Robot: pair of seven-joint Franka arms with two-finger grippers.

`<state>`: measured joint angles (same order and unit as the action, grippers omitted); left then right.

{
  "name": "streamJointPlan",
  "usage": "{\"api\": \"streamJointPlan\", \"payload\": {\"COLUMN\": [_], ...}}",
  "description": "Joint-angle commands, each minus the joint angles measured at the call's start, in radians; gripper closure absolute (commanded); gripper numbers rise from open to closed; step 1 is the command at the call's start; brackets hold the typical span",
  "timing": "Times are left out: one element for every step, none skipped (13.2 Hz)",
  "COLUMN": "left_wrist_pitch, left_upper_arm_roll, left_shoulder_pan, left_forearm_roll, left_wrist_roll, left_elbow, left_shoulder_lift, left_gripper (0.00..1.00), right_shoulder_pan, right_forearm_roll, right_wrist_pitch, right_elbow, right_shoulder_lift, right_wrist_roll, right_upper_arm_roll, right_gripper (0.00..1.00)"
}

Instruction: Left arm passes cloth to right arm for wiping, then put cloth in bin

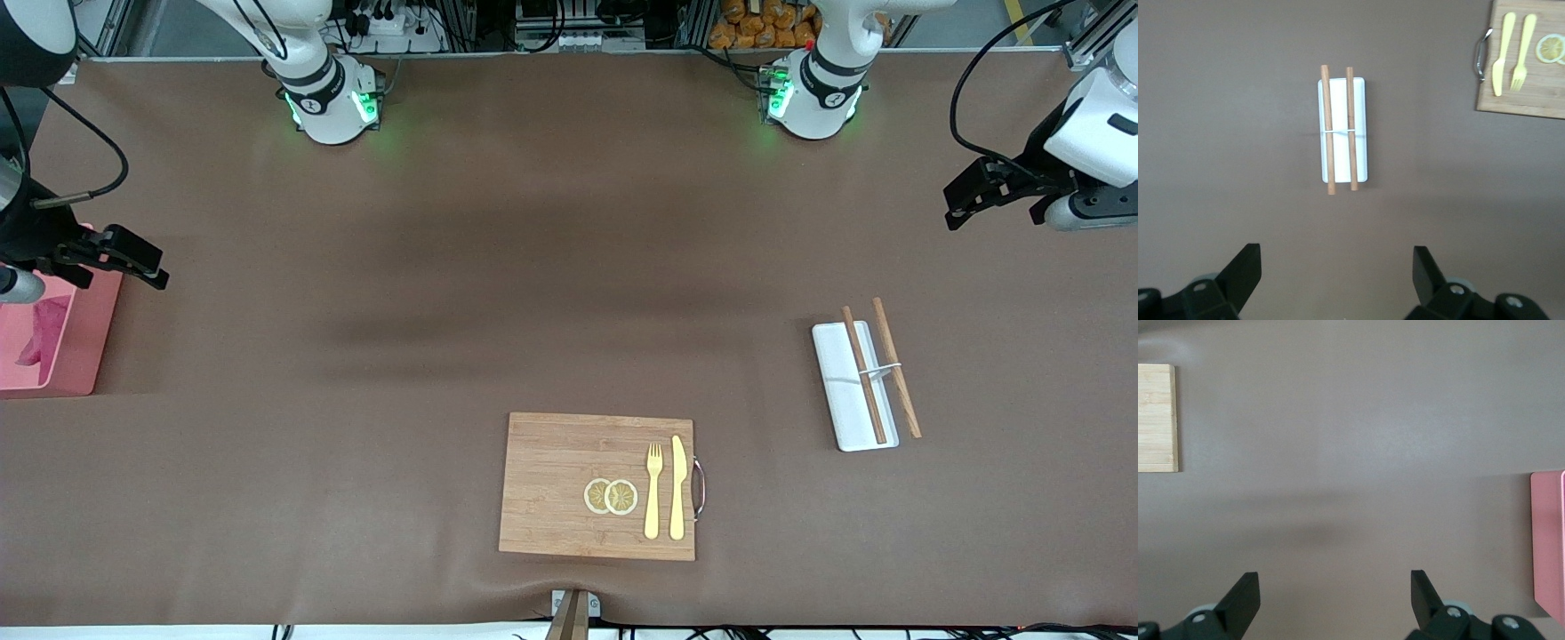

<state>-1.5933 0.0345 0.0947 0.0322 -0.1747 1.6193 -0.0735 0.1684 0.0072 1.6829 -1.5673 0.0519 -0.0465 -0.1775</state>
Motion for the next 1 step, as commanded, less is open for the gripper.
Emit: {"api": "streamJointPlan", "payload": {"left_wrist_pitch": [0.010], "left_upper_arm_roll": [-0.001], "left_shoulder_pan": [-0.007], "left_forearm_roll": [-0.026], "left_wrist_roll": [-0.002], "left_elbow": [-0.029], "left_shoulder_lift": [0.008], "left_gripper": [0.00], "right_shoulder_pan": [-0.298], "right_forearm_roll": [0.017], "right_wrist_pitch": [-0.014], "right_elbow": [0.023], "right_shoulder_lift": [-0.001], "right_wrist_roll": [0.051], "right_upper_arm_roll": [0.333], "right_gripper": [0.00]}}
